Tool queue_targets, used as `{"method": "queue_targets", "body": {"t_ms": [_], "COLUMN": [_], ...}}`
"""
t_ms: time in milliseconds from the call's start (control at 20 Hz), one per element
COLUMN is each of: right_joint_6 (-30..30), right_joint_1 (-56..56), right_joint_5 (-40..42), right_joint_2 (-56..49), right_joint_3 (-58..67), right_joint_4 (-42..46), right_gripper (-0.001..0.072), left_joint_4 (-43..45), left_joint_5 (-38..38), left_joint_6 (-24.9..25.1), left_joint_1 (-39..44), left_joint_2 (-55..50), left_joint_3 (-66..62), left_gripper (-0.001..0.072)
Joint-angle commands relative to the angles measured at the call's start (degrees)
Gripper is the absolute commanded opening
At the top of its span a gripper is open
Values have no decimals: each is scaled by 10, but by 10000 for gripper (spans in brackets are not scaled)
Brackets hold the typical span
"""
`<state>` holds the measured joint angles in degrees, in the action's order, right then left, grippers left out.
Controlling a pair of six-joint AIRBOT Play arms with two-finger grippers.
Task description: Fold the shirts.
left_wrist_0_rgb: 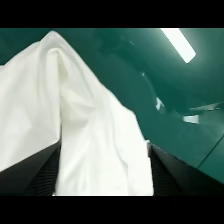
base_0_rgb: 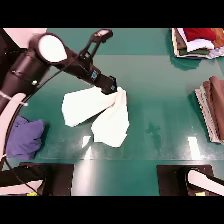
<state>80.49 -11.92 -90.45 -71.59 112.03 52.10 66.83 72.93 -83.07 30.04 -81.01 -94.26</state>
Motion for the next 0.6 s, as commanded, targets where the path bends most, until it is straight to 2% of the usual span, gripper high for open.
{"method": "queue_targets", "body": {"t_ms": [0, 150, 300, 550], "right_joint_6": [0, 0, 0, 0], "right_joint_1": [0, 1, 1, 1], "right_joint_5": [-15, -16, -15, -15], "right_joint_2": [-5, -5, -5, -5], "right_joint_3": [1, 1, 1, 1], "right_joint_4": [0, 0, 0, 0], "right_gripper": [16, 15, 15, 15], "left_joint_4": [60, 73, 50, -58], "left_joint_5": [29, 60, 52, -27], "left_joint_6": [19, 20, 20, 49], "left_joint_1": [-54, -166, -273, -395], "left_joint_2": [-14, -10, -10, -11], "left_joint_3": [1, 8, 65, 251], "left_gripper": [540, 540, 540, 542]}}
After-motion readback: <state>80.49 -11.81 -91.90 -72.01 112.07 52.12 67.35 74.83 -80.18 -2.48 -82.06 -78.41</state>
